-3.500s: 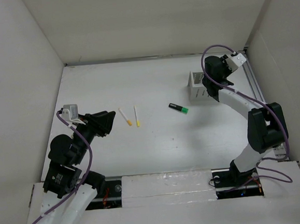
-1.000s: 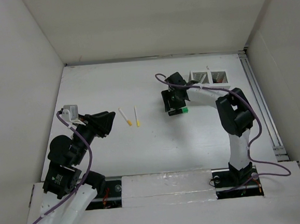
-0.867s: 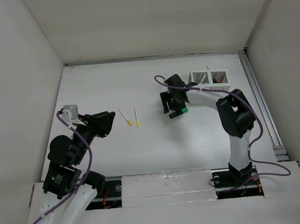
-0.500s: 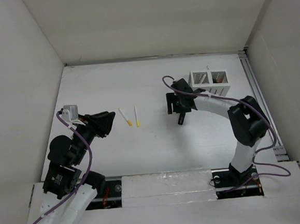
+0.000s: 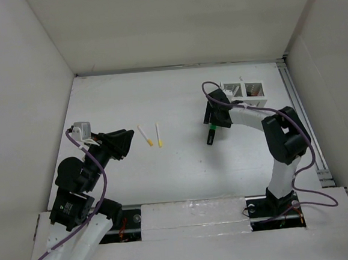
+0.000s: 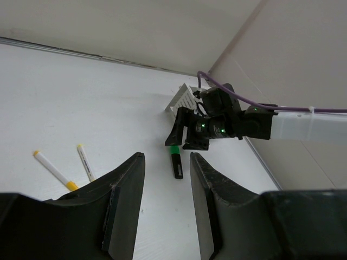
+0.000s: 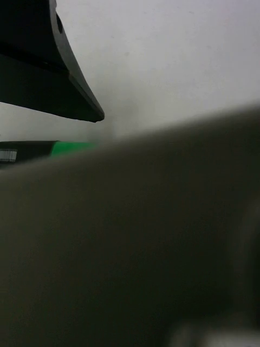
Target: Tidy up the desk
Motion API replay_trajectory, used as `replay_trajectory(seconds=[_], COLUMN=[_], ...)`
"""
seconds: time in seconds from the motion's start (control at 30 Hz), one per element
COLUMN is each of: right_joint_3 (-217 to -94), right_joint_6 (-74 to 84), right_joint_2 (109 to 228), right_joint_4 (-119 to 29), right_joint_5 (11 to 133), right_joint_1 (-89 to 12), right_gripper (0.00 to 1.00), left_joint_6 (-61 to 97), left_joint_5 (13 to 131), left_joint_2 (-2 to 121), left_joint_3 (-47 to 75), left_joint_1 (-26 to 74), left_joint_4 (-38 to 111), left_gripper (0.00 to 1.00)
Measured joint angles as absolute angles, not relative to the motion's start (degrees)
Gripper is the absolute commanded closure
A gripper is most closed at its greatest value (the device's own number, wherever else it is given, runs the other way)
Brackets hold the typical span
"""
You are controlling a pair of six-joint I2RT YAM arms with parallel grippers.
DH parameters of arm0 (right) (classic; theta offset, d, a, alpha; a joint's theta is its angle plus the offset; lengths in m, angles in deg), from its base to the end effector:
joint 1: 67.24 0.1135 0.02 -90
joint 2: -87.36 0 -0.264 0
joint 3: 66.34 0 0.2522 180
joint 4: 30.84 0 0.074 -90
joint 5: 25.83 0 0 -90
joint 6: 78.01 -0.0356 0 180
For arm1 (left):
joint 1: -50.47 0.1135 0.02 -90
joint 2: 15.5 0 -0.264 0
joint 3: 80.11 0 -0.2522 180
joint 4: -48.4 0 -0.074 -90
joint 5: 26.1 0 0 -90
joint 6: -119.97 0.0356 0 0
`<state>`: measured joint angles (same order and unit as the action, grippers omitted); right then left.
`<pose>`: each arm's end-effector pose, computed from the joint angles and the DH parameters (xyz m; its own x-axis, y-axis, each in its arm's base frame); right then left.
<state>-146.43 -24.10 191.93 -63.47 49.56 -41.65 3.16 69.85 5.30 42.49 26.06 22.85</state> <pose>0.3419 0.1538 0.1734 -0.7854 0.2559 -0.5636 0.2082 0.9667 0.1487 0.0741 -0.0377 0.3786 -0.0714 -0.4602 -0.8849 0.5283 0.7351 -0.4249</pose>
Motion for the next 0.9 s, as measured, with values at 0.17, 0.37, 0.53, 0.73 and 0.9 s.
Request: replay_trajectory(seconds=[0.17, 0.37, 0.53, 0.73, 0.9], right_joint_3=[-150.34, -151.96, -151.87, -151.17, -151.08], right_joint_6=[-24.98, -25.33, -25.37, -25.33, -25.41], right_joint_2=[194.62, 195.19, 195.49, 195.49, 195.49], right_joint_4=[-65.13, -66.12, -66.84, -66.92, -66.99], right_joint_5=[48.07, 47.72, 47.15, 46.46, 45.49], right_joint_1=[-41.63, -41.37, -40.63, -39.21, -38.31], right_gripper=[0.4, 0.48, 0.4, 0.53, 0.62], left_joint_6=[3.16, 3.16, 3.14, 3.14, 3.16], left_joint_5=[69.88, 69.88, 69.88, 69.9, 69.9], left_joint_2=[5.32, 5.3, 5.3, 5.3, 5.3], left_joint_3=[42.49, 42.49, 42.49, 42.49, 42.49], left_joint_1=[26.06, 26.06, 26.06, 26.06, 26.06], left_joint_4=[22.85, 22.85, 22.85, 22.85, 22.85], left_gripper=[0.65, 0.65, 0.65, 0.65, 0.65])
